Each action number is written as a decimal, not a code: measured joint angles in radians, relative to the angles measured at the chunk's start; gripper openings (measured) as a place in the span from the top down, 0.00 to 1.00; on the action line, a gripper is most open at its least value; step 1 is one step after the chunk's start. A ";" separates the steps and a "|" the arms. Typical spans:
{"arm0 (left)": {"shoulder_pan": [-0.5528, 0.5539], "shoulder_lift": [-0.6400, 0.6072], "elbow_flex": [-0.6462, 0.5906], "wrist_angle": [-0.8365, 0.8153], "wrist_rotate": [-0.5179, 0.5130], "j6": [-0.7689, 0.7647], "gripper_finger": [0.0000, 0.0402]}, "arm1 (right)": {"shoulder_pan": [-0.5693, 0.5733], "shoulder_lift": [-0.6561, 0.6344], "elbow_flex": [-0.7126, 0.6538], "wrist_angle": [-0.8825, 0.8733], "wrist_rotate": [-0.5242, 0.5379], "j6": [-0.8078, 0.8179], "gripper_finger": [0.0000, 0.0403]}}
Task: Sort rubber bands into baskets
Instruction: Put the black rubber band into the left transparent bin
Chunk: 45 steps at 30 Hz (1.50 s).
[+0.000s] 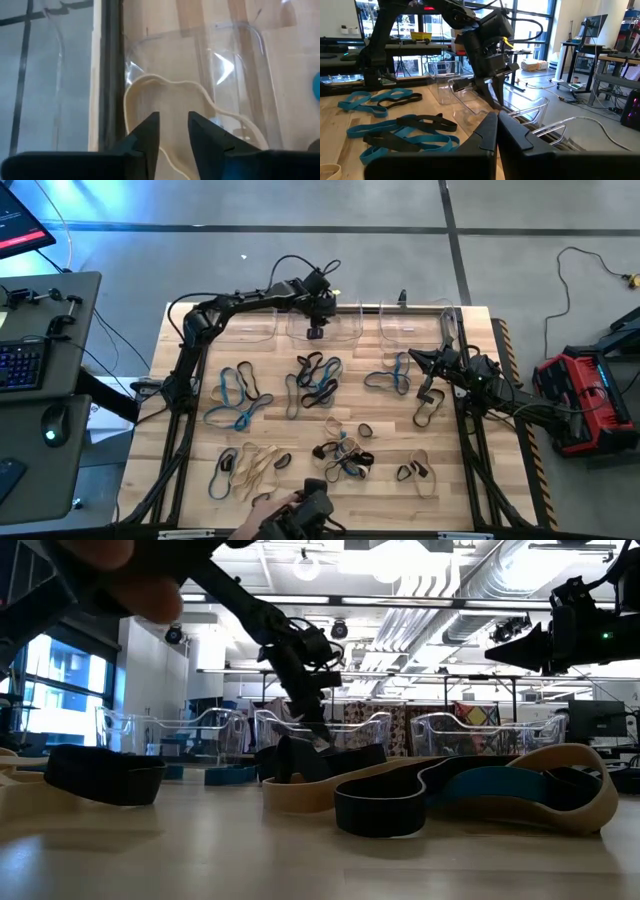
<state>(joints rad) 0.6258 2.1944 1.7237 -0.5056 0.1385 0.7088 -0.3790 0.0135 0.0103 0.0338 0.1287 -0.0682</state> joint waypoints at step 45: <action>-0.138 -0.597 -0.673 0.653 0.054 -0.342 1.00 | 0.000 0.001 0.000 0.000 0.000 0.000 1.00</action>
<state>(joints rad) 0.4877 1.5979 1.0504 0.1475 0.1925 0.3671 -0.3791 0.0143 0.0102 0.0338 0.1286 -0.0681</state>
